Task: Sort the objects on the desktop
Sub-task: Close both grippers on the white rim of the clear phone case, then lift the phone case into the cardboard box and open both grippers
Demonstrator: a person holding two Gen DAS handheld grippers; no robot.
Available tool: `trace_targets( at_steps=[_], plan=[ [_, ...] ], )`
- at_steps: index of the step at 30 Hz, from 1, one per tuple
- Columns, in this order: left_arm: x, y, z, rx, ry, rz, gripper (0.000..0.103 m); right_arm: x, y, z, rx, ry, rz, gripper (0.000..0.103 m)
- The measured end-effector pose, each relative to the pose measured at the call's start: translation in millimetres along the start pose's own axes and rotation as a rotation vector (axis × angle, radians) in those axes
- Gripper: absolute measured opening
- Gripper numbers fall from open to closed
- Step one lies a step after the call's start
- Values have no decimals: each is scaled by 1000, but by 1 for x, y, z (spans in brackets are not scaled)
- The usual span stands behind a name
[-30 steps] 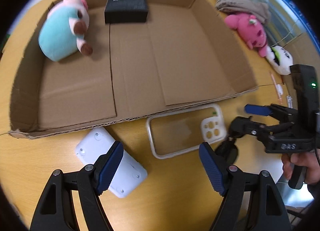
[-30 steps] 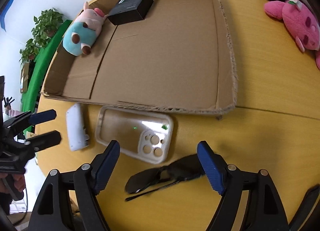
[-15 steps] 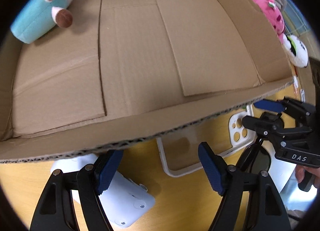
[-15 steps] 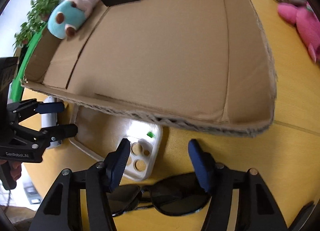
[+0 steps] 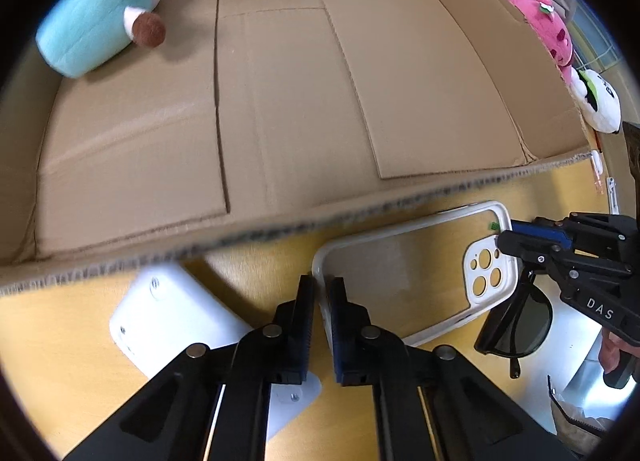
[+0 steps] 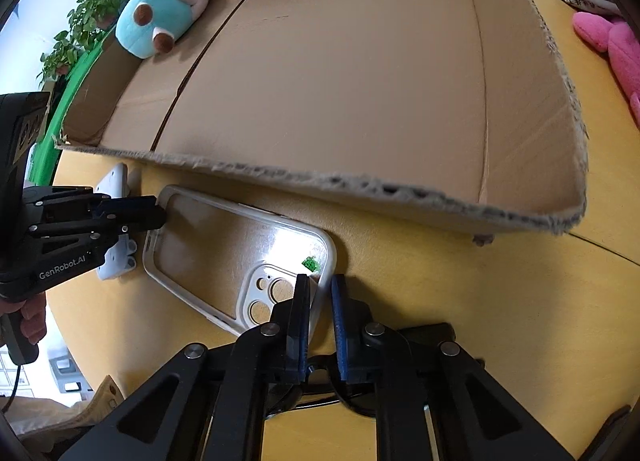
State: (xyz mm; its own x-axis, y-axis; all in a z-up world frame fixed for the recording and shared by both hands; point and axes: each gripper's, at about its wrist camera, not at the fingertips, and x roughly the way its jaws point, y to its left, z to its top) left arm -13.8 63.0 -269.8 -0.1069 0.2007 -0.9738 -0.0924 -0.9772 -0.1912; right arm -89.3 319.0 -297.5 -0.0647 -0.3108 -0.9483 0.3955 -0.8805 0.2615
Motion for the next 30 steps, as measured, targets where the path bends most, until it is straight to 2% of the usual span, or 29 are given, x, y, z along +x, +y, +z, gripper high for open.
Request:
trace_targets(
  at_steps=[4, 10, 17, 23, 30],
  plan=[
    [-11, -3, -7, 1, -11, -16, 7, -9, 1, 1, 20, -21, 30, 10],
    [-52, -6, -8, 5, -90, -41, 7, -41, 8, 0, 26, -82, 61, 10],
    [-98, -2, -15, 20, -185, -29, 7, -79, 17, -7, 51, -167, 91, 10],
    [-117, -19, 3, 9, -241, -19, 6, -111, 23, -10, 36, -231, 100, 10],
    [-145, -11, 4, -1, -306, -5, 5, -132, 39, -2, 13, -275, 109, 8]
  ],
)
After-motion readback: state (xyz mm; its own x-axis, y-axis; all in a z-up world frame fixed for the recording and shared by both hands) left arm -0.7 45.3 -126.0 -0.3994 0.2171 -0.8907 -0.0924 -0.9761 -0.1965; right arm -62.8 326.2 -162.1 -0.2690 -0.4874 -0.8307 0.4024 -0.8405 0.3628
